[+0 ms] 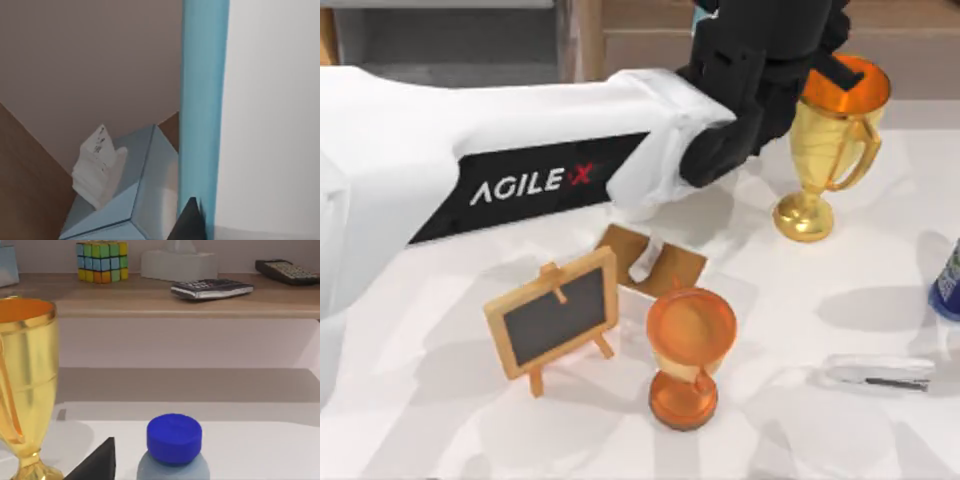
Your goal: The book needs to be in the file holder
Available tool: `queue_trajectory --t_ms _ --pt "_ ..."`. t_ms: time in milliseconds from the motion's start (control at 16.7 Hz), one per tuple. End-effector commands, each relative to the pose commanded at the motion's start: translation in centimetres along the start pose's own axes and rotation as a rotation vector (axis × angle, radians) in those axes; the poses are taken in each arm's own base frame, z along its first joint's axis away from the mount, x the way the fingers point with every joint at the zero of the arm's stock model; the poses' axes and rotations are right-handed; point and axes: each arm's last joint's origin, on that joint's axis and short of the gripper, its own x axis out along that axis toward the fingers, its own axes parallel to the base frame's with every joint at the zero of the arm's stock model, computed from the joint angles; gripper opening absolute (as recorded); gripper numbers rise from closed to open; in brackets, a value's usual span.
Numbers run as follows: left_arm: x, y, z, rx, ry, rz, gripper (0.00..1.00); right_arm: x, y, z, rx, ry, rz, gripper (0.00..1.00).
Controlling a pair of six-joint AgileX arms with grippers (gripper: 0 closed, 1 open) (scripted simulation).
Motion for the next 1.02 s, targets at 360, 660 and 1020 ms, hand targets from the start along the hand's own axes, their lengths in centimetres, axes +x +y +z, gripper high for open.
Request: queue_trajectory --t_ms 360,660,1020 --pt "-7.1 4.9 -5.3 0.324 0.026 -0.099 0.00 0.0 0.0 0.0 0.000 0.000 0.000 1.00" --pt "-9.8 9.8 -12.2 0.571 0.109 -0.075 0.00 0.0 0.0 0.0 0.000 0.000 0.000 1.00" --pt "-9.6 14.3 -19.7 0.815 0.258 -0.046 0.00 0.0 0.0 0.0 0.000 0.000 0.000 1.00"
